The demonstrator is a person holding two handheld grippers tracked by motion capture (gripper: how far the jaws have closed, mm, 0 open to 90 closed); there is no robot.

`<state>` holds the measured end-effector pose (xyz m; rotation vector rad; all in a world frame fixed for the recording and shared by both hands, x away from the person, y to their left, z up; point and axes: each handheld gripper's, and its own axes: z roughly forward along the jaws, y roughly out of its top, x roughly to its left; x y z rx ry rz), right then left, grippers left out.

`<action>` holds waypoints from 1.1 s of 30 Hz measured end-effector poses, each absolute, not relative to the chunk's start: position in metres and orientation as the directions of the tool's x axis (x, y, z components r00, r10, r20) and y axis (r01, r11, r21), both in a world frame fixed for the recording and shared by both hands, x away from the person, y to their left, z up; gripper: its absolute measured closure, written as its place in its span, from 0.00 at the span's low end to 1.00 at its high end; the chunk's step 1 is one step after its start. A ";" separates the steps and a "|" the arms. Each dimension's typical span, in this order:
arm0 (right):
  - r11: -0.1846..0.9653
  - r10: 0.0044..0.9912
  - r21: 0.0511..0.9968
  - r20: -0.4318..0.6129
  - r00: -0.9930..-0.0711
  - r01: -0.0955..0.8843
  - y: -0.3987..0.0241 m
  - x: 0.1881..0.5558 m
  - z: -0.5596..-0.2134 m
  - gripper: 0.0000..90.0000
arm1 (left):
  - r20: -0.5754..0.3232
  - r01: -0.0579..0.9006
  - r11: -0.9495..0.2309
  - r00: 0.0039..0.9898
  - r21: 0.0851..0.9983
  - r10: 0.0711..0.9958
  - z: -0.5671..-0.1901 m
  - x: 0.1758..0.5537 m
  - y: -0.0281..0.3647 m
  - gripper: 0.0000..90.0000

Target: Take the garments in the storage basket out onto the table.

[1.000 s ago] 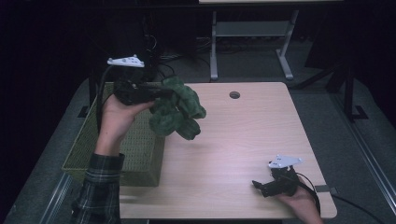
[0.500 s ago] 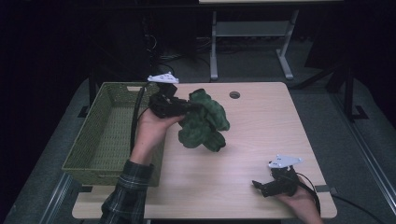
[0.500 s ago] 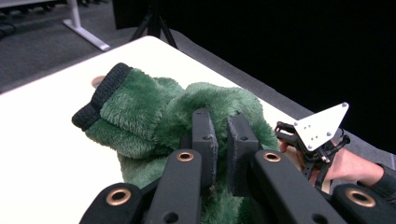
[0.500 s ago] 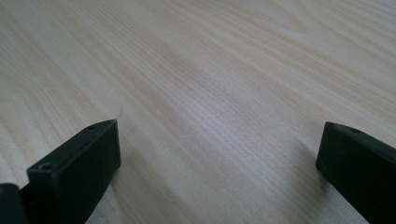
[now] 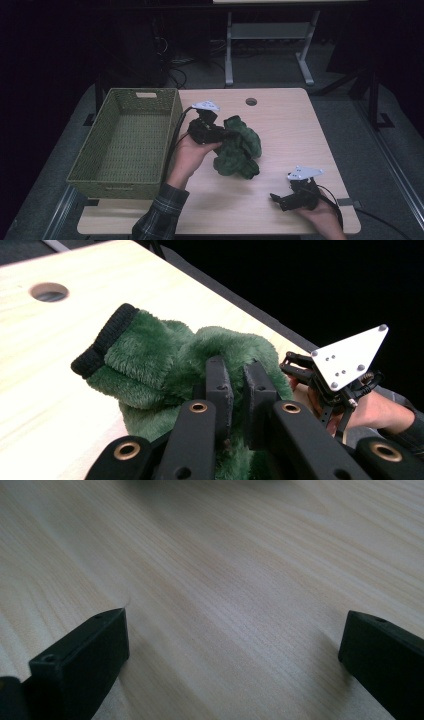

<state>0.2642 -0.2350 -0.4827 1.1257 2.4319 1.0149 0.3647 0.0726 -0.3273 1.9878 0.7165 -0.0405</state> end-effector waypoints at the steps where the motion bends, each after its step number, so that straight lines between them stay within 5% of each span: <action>1: 0.451 0.751 0.697 0.042 -0.660 0.557 -0.235 0.264 -0.483 0.00 | -0.321 0.503 -0.347 0.826 0.792 0.464 -0.330 0.364 0.070 0.93; 25: 0.454 0.750 0.696 0.040 -0.660 0.557 -0.235 0.264 -0.483 0.00 | -0.303 0.558 -0.496 0.809 0.666 0.503 -0.430 0.384 0.037 0.92; 33: 0.454 0.750 0.696 0.039 -0.661 0.556 -0.235 0.264 -0.483 0.00 | -0.270 0.542 -0.523 0.818 0.658 0.508 -0.442 0.386 0.040 0.78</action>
